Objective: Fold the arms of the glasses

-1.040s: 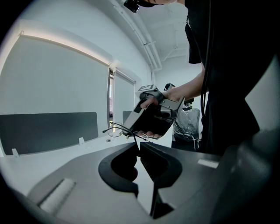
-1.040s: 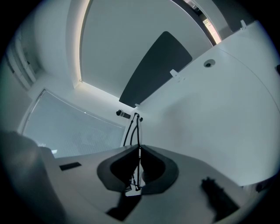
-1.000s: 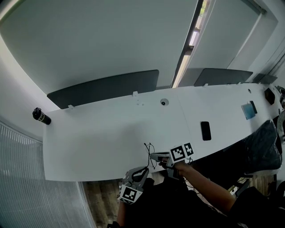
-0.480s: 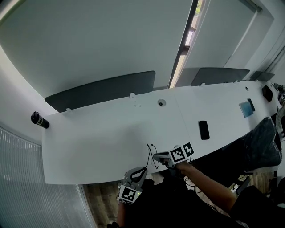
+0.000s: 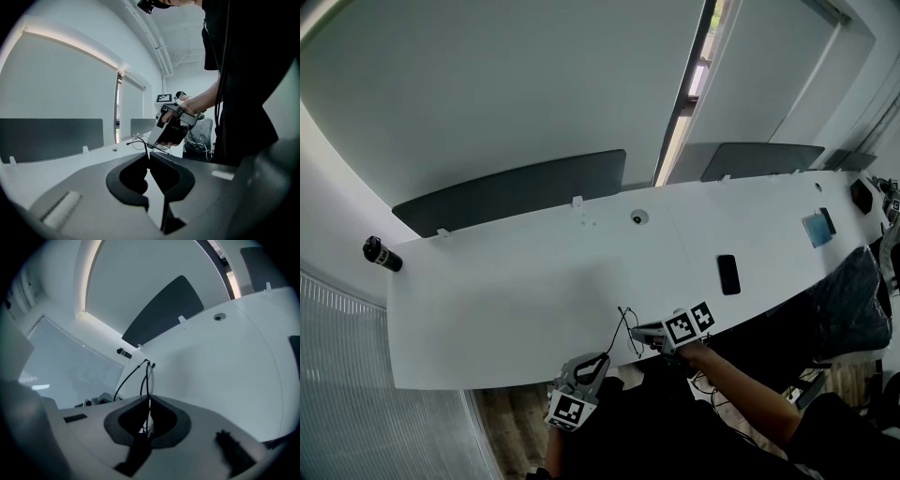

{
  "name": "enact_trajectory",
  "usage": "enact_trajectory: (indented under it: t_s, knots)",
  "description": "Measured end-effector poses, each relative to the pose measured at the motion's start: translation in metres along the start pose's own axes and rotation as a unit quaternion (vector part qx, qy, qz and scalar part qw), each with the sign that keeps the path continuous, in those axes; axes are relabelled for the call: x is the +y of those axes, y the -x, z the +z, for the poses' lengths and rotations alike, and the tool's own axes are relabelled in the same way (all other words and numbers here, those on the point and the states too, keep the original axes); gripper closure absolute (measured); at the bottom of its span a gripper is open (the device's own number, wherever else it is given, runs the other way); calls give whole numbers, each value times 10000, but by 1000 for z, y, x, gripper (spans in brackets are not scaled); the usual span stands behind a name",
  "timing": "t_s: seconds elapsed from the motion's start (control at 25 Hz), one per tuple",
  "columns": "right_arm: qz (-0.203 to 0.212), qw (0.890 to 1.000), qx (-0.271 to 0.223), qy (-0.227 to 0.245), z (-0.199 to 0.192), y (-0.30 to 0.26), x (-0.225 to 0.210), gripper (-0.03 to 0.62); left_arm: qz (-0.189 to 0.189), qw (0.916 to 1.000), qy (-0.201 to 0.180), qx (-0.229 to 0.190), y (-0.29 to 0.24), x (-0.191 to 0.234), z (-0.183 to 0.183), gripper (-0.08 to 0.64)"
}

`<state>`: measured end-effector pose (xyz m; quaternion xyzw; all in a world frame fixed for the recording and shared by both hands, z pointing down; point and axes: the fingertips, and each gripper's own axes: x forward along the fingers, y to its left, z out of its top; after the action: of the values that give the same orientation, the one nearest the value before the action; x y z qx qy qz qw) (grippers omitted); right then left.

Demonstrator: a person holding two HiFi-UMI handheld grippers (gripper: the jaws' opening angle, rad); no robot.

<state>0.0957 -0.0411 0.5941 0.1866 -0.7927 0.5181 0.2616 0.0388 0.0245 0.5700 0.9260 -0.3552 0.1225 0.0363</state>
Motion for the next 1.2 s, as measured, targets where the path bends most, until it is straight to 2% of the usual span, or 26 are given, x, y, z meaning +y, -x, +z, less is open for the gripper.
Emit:
enact_trajectory:
  t_s: [0.52, 0.76, 1.04, 1.2]
  knots:
    - [-29, 9999, 113, 114, -8, 0, -1, 574, 207, 9998, 52, 5, 9, 6, -1, 534]
    - [-75, 9997, 152, 167, -14, 2, -4, 574, 321, 9995, -83, 0, 12, 6, 1, 535]
    - [-89, 9996, 161, 193, -19, 3, -6, 574, 579, 9982, 159, -24, 17, 11, 9, 535]
    - [-104, 9996, 203, 192, -22, 3, -7, 574, 584, 9983, 39, -35, 18, 11, 4, 537]
